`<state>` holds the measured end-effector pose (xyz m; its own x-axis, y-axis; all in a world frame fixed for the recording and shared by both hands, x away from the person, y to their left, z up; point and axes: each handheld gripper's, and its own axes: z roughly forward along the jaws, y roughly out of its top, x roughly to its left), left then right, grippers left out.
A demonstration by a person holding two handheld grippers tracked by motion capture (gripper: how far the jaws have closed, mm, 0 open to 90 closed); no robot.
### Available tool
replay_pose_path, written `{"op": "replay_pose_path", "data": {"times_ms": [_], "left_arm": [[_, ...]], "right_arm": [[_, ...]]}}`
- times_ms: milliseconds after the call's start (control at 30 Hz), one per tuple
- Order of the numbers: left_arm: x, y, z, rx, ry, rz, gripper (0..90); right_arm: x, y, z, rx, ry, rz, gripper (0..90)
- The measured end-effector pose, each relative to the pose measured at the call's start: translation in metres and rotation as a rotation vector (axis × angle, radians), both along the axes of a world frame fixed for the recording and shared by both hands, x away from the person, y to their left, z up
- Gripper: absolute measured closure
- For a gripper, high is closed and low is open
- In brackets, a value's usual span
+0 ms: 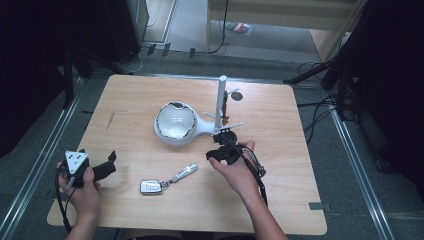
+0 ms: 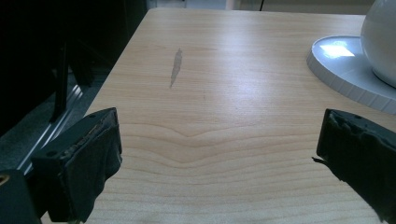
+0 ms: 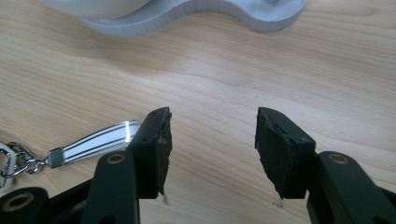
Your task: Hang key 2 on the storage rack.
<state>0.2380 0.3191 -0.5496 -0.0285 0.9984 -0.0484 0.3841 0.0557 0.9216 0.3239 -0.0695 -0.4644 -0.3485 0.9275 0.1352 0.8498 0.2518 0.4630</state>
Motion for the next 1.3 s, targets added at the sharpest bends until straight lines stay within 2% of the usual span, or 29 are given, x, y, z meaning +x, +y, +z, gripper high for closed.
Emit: {"op": "replay_pose_path", "data": {"times_ms": [333,500,700,967,1067,1300], "left_arm": [[0.001,-0.001,0.000,0.000,0.001,0.000,0.2],[0.001,0.000,0.000,-0.005,-0.001,0.000,0.2],[0.002,-0.001,0.000,-0.002,0.002,0.000,0.2],[0.002,-0.001,0.000,-0.001,0.002,0.001,0.2],[0.001,-0.001,0.000,-0.002,0.000,0.000,0.2],[0.001,0.000,0.000,-0.003,0.000,-0.001,0.2]], "right_arm": [[-0.003,0.025,-0.015,-0.018,0.043,0.064,50.0],[-0.006,0.031,-0.024,-0.048,0.059,0.102,53.0],[-0.010,0.035,-0.034,-0.042,0.077,0.148,52.7],[-0.012,0.043,-0.034,0.006,0.095,0.137,44.9],[-0.011,0.048,-0.036,0.020,0.119,0.114,40.9],[-0.008,0.061,-0.037,0.015,0.156,0.068,30.5]]}}
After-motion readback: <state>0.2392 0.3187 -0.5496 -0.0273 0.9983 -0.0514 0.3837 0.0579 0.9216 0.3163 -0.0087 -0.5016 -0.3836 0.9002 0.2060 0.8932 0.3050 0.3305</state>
